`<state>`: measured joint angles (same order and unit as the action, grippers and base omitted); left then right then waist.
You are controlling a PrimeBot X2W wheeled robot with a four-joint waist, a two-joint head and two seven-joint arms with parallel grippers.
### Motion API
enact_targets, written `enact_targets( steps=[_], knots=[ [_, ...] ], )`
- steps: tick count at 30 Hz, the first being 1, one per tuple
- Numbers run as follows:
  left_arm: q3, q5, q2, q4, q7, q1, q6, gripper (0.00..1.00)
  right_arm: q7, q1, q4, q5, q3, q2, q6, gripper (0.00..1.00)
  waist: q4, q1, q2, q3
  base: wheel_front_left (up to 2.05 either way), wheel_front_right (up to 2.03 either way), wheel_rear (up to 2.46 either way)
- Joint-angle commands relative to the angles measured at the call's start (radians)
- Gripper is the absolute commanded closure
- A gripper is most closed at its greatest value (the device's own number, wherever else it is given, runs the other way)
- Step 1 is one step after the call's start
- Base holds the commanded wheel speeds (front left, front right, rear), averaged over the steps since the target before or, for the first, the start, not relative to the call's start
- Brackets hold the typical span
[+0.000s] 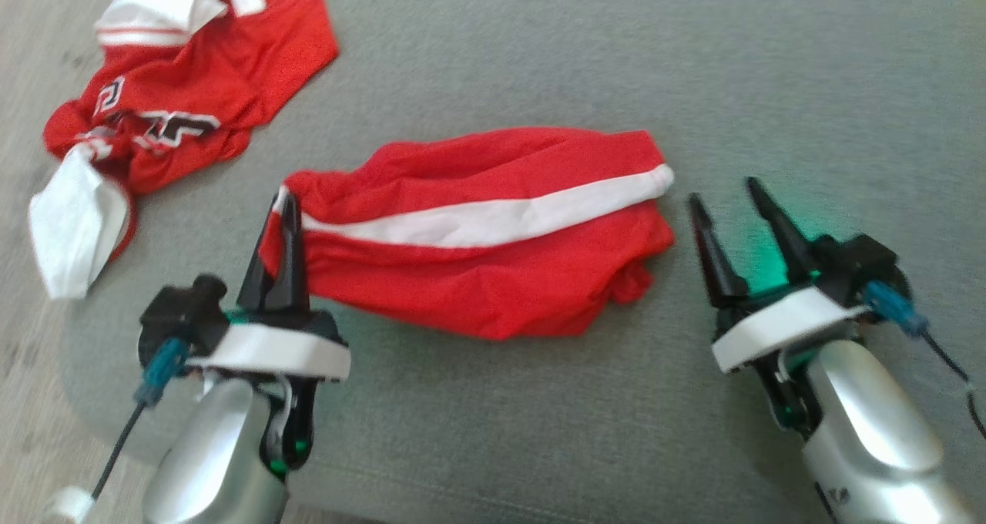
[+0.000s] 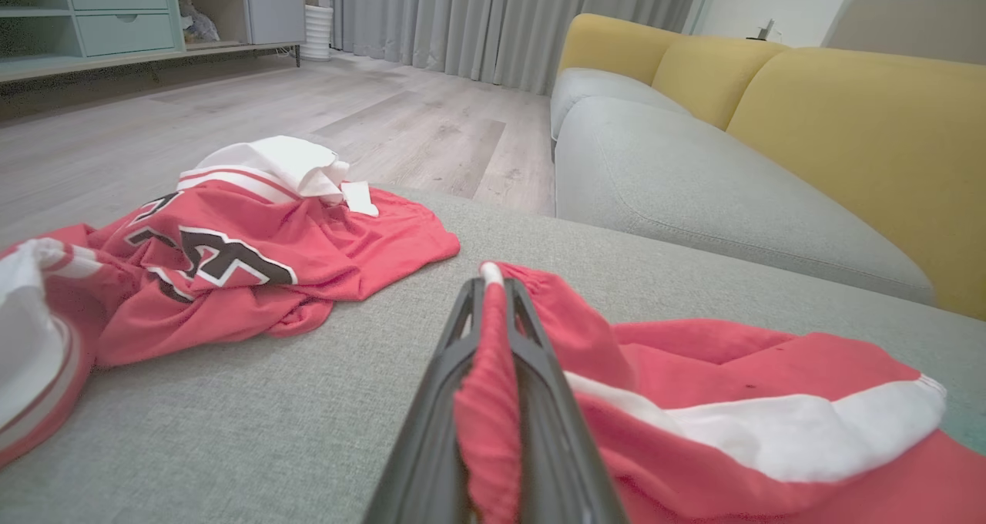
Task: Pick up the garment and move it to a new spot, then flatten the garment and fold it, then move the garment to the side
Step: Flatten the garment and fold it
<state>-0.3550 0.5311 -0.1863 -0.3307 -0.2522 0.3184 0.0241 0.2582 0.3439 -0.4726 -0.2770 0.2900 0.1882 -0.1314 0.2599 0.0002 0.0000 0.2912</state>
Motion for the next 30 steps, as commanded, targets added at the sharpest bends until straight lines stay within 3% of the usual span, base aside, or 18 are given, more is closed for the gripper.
enact_targets(
  steps=[1,9,18,19,20,21,25,30],
  knots=[
    [0.046,-0.011,-0.013,0.022,-0.009,0.058,-0.007,1.00,0.004,0.026,0.012,-0.036,0.047,0.011,0.001,0.00,0.034,-0.0002,0.0000,0.032,0.00,0.00,0.00],
    [0.097,-0.065,0.031,-0.009,-0.009,0.087,-0.047,1.00,0.004,0.120,-0.039,-0.321,0.266,0.080,0.001,0.00,0.052,-0.0002,0.0000,0.040,0.00,0.00,0.00],
    [0.139,-0.108,0.054,-0.038,-0.009,0.099,-0.082,1.00,0.004,0.178,-0.057,-0.542,0.433,0.124,0.001,0.00,0.065,-0.0002,0.0000,0.036,0.00,0.00,0.00],
    [0.143,-0.112,0.056,-0.041,-0.009,0.100,-0.085,1.00,0.004,0.183,-0.055,-0.563,0.446,0.128,0.001,0.19,0.066,-0.0002,0.0000,0.036,0.00,0.00,0.00],
    [0.149,-0.119,0.061,-0.046,-0.009,0.102,-0.090,1.00,0.004,0.193,-0.058,-0.598,0.477,0.139,0.001,0.86,0.066,-0.0002,0.0000,0.034,0.00,0.00,0.00],
    [0.152,-0.122,0.063,-0.048,-0.009,0.104,-0.093,1.00,0.004,0.198,-0.059,-0.614,0.490,0.144,0.001,1.00,0.066,-0.0002,0.0000,0.034,0.00,0.00,0.00],
    [0.164,-0.133,0.072,-0.055,-0.009,0.110,-0.103,1.00,0.004,0.214,-0.060,-0.689,0.534,0.158,0.001,0.97,0.064,-0.0002,0.0000,0.032,0.00,0.00,0.00],
    [0.180,-0.151,0.081,-0.059,-0.009,0.120,-0.115,1.00,0.004,0.252,-0.044,-0.761,0.599,0.181,0.001,1.00,0.063,-0.0002,0.0000,0.031,0.00,0.00,0.00]
  ],
)
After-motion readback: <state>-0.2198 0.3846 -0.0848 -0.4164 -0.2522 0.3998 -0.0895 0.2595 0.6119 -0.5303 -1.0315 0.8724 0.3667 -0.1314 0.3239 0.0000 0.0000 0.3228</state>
